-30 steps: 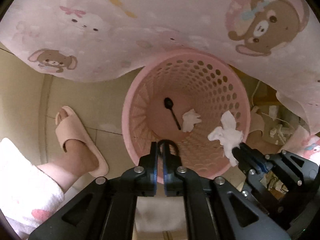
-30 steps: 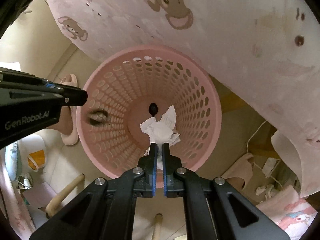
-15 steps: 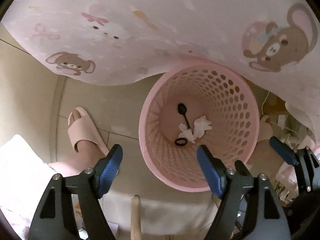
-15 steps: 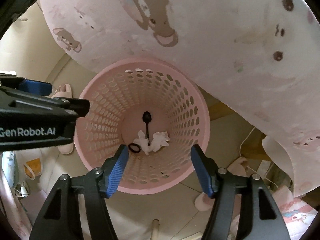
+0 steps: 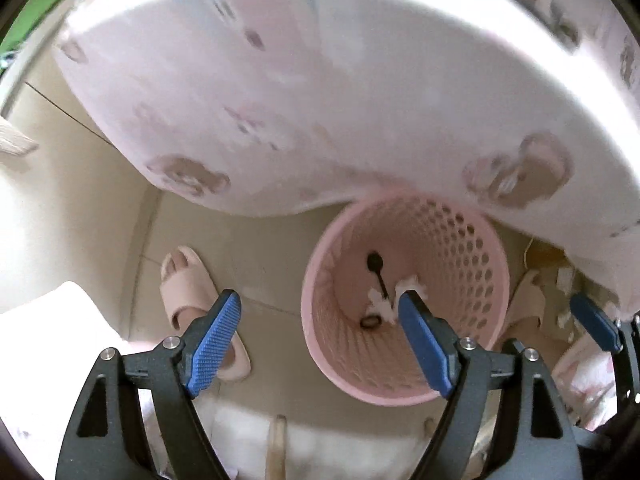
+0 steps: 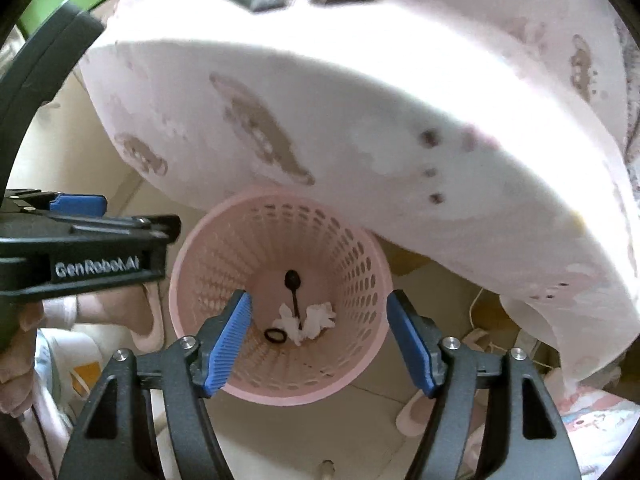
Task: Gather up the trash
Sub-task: 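Open both tools to drop scissors and wrapper into the wastebasket, then move both tools back up toward the remaining items on the seat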
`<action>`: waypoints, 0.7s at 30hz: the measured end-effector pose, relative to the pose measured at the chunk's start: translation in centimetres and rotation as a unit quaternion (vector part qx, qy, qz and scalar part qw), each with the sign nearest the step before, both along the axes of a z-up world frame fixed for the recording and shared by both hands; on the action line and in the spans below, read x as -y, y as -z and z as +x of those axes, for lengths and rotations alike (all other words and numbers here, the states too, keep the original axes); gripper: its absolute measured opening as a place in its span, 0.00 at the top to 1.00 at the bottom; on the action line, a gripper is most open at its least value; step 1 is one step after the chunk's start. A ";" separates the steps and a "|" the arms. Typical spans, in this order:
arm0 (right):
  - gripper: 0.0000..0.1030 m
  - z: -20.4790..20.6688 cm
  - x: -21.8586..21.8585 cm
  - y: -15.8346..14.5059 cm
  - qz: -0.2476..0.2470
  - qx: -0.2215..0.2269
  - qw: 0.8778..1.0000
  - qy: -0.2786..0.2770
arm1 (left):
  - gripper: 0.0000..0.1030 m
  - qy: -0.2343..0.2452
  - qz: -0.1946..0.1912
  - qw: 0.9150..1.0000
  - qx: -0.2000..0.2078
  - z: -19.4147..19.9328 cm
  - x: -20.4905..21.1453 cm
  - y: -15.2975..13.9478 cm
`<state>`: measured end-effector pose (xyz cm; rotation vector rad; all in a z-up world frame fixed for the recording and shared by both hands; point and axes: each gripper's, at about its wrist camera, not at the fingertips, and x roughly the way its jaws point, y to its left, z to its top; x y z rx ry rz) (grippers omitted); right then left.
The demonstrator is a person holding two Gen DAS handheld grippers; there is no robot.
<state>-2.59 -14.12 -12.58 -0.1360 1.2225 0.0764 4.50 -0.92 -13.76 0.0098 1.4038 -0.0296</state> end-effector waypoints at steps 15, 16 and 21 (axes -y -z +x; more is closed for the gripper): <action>0.30 -2.4 1.5 -8.7 0.048 0.146 0.988 0.011 | 0.17 0.011 0.039 0.986 0.162 -1.6 -0.2 -6.6; 0.30 -2.5 1.7 -9.1 0.049 0.159 0.986 0.016 | 0.17 0.009 0.038 0.983 0.177 -1.7 -0.2 -7.1; 0.24 -2.9 2.1 -10.7 0.033 0.214 0.976 0.021 | 0.12 -0.001 0.019 0.971 0.237 -1.7 -0.7 -9.0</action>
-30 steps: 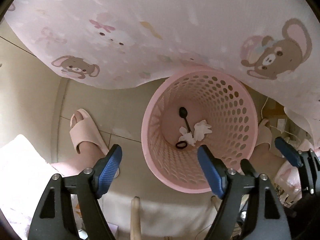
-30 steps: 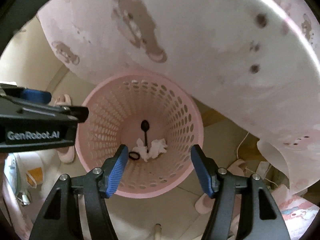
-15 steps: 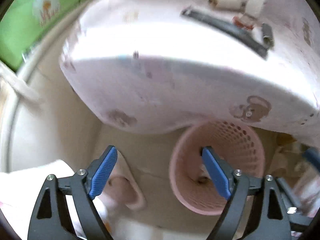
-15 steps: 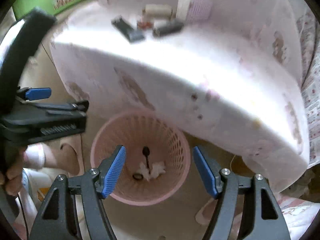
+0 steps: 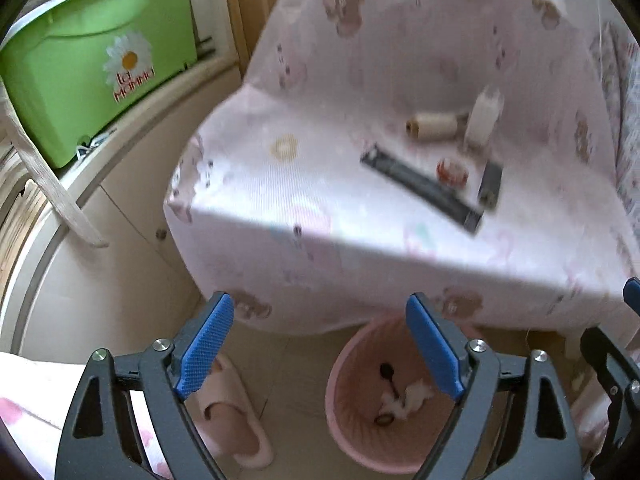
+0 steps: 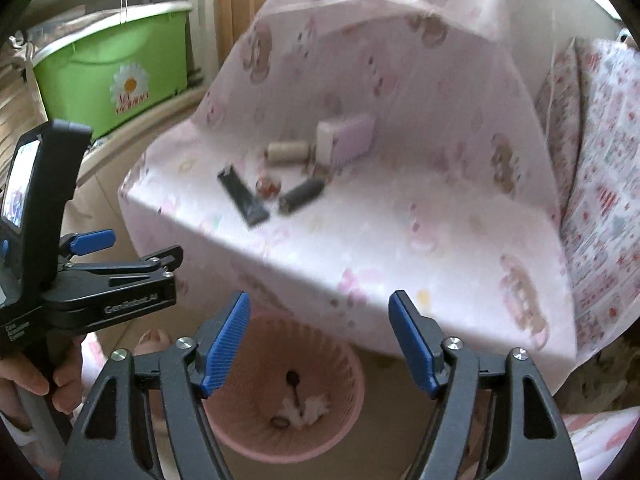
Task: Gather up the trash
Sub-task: 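Move both tools back up toward the remaining items on the seat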
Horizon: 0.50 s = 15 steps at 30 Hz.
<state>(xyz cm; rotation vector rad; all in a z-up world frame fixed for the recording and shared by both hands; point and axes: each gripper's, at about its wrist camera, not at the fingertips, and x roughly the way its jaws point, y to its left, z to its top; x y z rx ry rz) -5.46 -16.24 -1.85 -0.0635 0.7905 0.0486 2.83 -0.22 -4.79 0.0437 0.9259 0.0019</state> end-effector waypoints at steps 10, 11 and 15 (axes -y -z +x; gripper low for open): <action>0.17 1.0 1.6 -0.4 -0.004 0.034 0.999 0.025 | 0.11 -0.004 -0.026 0.999 0.018 0.5 -0.6 -0.8; 0.17 1.1 1.8 -0.3 -0.002 0.031 0.999 0.028 | 0.11 -0.001 -0.026 0.999 0.024 0.4 -0.4 -0.9; 0.17 1.6 2.1 -0.1 0.001 0.025 0.999 0.036 | 0.11 0.011 -0.006 0.997 0.081 0.6 0.6 -1.5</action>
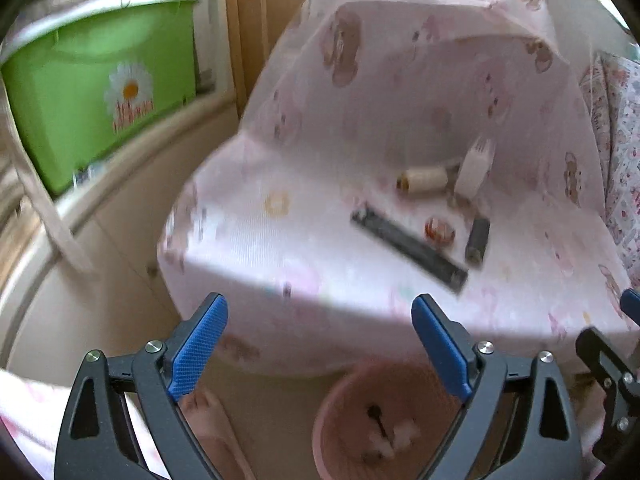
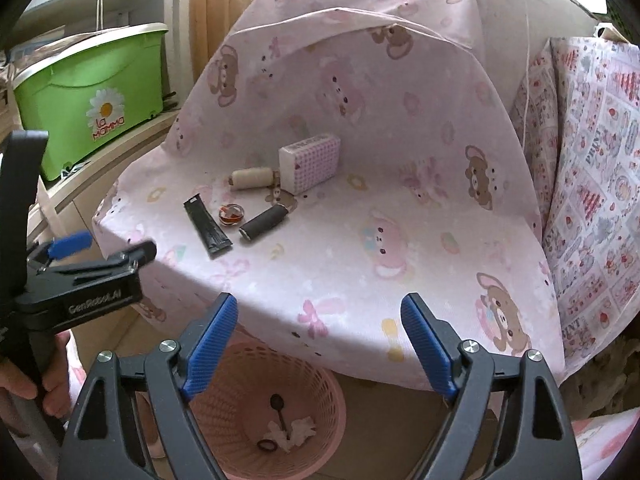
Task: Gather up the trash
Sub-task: 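Move both tools back up toward the remaining items on the seat, then grasp the red button with the left tool while the right tool grasps the black cylinder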
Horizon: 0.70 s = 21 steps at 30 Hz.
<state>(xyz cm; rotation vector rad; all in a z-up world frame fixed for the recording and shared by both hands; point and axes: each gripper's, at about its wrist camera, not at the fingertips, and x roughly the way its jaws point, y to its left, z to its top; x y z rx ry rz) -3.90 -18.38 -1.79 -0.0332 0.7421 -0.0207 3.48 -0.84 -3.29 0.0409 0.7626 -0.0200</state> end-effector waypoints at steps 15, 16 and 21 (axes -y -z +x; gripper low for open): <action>0.17 3.1 3.1 0.4 0.008 -0.014 0.999 0.052 | 0.56 0.113 -0.044 0.992 -0.021 5.6 5.5 -1.0; 0.17 3.2 3.3 0.5 0.012 -0.017 0.998 0.054 | 0.56 0.113 -0.056 0.992 -0.026 6.0 5.6 -1.0; 0.17 3.5 3.8 0.5 0.022 -0.022 0.998 0.054 | 0.57 0.103 -0.061 0.992 -0.048 7.2 6.4 -0.1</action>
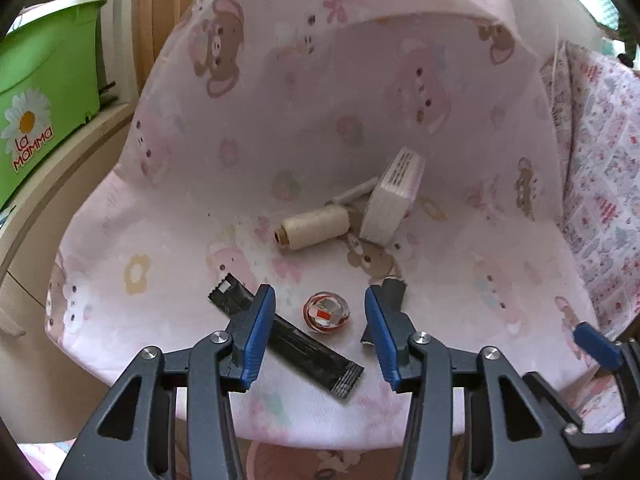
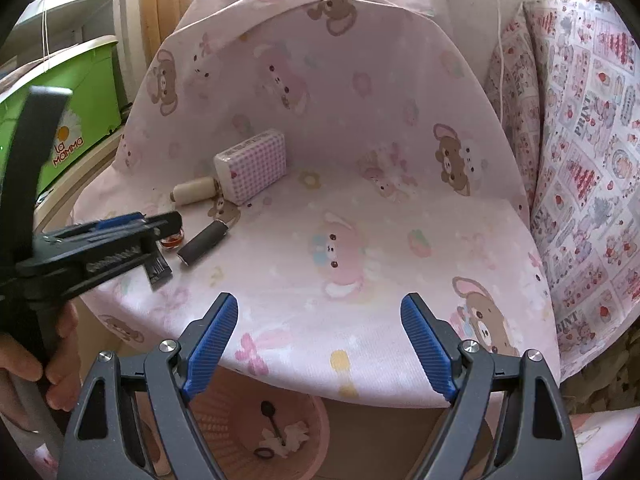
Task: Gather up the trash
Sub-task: 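Grasp the red button with the left tool while the right tool grasps the black cylinder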
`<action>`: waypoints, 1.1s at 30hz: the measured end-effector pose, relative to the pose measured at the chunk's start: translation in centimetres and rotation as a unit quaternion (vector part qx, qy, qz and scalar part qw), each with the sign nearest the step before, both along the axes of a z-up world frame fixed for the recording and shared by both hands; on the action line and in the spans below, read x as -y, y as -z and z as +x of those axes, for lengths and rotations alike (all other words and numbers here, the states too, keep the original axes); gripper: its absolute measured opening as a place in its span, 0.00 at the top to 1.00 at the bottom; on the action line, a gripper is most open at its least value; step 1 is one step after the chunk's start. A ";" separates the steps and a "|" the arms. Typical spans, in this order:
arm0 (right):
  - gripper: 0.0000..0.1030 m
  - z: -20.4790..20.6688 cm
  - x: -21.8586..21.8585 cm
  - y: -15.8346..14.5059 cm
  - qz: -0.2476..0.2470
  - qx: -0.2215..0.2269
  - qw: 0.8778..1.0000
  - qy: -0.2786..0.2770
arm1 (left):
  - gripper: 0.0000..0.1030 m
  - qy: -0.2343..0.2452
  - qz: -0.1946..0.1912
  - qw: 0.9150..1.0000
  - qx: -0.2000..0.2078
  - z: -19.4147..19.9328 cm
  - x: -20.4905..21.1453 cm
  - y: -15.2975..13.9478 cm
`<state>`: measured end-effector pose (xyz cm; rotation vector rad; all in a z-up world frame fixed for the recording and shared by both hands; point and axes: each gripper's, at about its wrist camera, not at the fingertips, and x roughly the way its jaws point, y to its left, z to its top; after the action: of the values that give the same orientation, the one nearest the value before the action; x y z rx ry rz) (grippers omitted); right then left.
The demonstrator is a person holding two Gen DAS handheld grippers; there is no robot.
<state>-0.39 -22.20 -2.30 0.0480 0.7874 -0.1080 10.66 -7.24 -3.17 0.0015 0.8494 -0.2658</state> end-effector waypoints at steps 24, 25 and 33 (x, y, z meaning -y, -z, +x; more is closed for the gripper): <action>0.15 1.8 -3.7 -0.9 0.046 0.048 0.995 -0.073 | 0.97 -0.088 -0.062 0.994 0.031 -3.7 -8.4 -3.8; 0.15 2.4 -4.5 -0.9 0.042 0.049 0.995 -0.081 | 0.97 -0.090 -0.061 0.994 0.032 -3.8 -8.7 -3.9; 0.15 6.4 -8.3 1.4 0.011 0.030 0.997 -0.065 | 0.97 -0.097 -0.034 0.994 0.041 -3.9 -9.1 -3.6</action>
<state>6.02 -13.93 -3.68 0.0211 0.7306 0.0263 6.71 1.90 0.43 -0.1320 0.7526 -0.1108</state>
